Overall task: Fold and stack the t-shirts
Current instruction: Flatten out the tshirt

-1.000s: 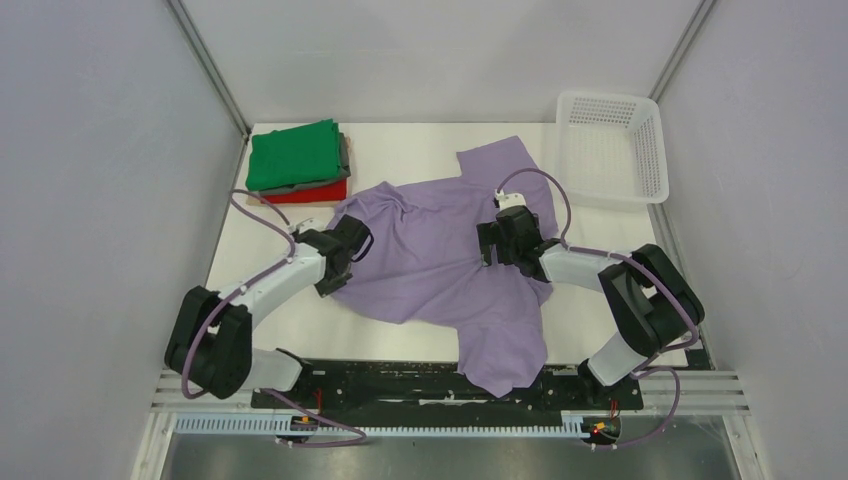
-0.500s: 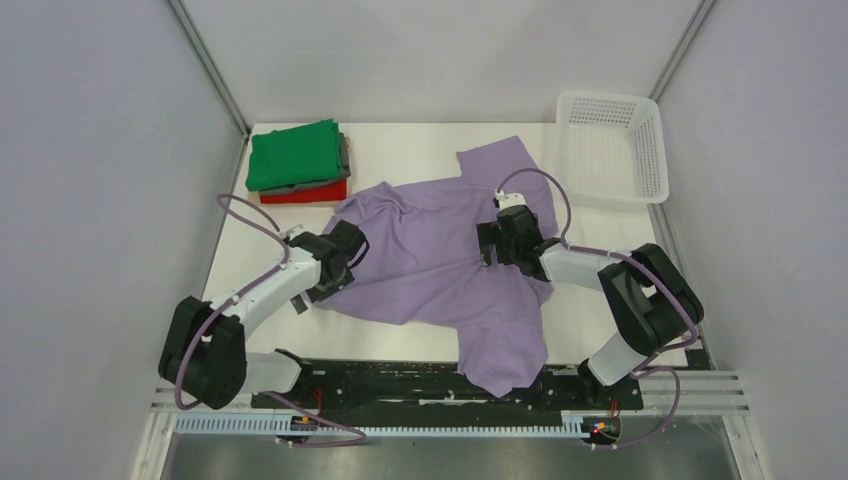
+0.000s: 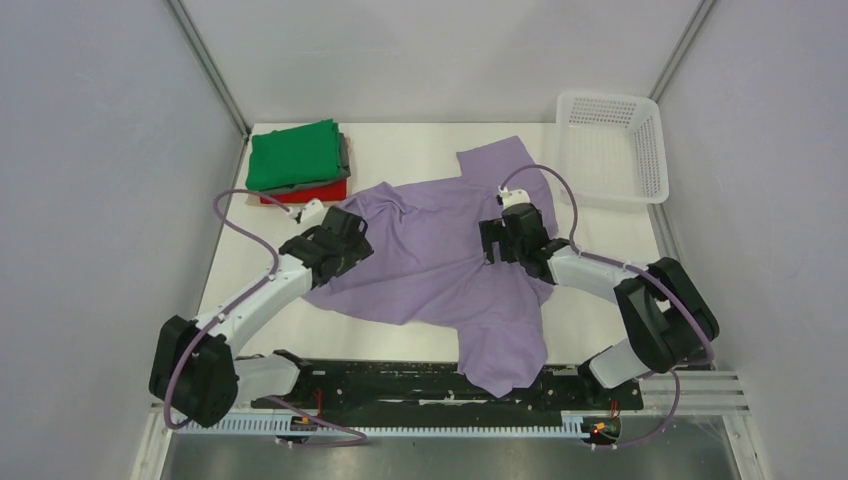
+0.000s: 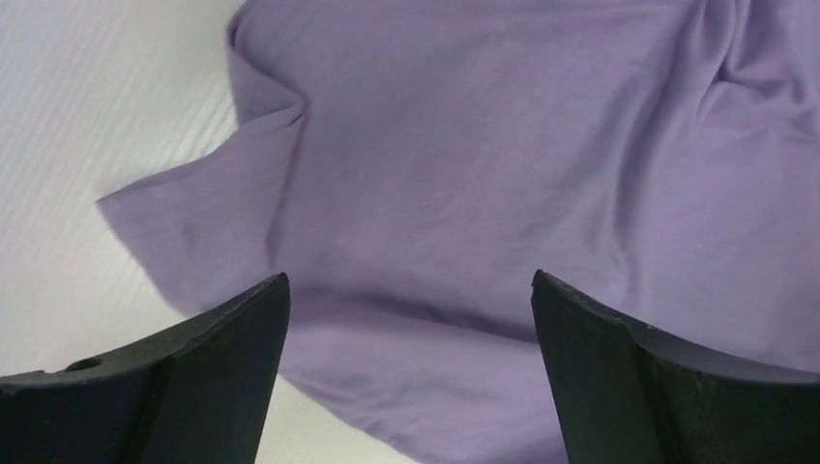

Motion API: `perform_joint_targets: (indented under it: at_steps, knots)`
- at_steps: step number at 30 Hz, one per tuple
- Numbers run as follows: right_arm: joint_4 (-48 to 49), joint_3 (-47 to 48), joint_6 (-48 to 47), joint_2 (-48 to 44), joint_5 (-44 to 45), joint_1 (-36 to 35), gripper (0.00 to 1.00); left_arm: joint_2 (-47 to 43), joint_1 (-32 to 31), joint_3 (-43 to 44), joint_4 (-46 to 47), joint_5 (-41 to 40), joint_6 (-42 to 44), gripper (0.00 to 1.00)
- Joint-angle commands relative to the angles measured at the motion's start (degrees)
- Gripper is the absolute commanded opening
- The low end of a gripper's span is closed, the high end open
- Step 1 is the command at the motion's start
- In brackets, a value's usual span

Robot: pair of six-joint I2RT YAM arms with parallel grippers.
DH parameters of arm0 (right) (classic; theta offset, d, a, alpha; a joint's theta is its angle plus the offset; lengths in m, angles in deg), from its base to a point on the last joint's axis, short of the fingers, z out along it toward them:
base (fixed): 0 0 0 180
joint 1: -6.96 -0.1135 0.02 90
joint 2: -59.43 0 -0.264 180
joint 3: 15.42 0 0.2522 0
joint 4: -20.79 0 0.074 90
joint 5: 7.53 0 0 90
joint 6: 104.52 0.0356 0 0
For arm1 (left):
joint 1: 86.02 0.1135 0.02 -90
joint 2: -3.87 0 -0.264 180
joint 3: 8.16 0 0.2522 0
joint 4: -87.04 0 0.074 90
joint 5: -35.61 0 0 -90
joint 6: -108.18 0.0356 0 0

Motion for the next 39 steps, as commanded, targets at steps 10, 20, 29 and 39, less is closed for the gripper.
perform_joint_targets:
  at_steps: [10,20,29,39]
  knots:
    - [-0.4,-2.8,-0.6,-3.9,-2.2,0.2,0.99,21.4,0.3,12.9,17.2,9.9,8.2,1.00]
    - [0.2,0.4,0.7,4.1,1.1,2.2,0.98,36.5,2.4,21.6,13.0,9.5,9.0,1.00]
    - [-0.1,9.2,-1.6,13.5,2.6,5.8,0.99,48.2,7.7,31.4,9.7,12.5,7.3,1.00]
    - [0.8,21.7,-3.6,22.5,0.2,10.2,0.99,56.8,10.8,44.7,5.6,13.2,7.5,1.00]
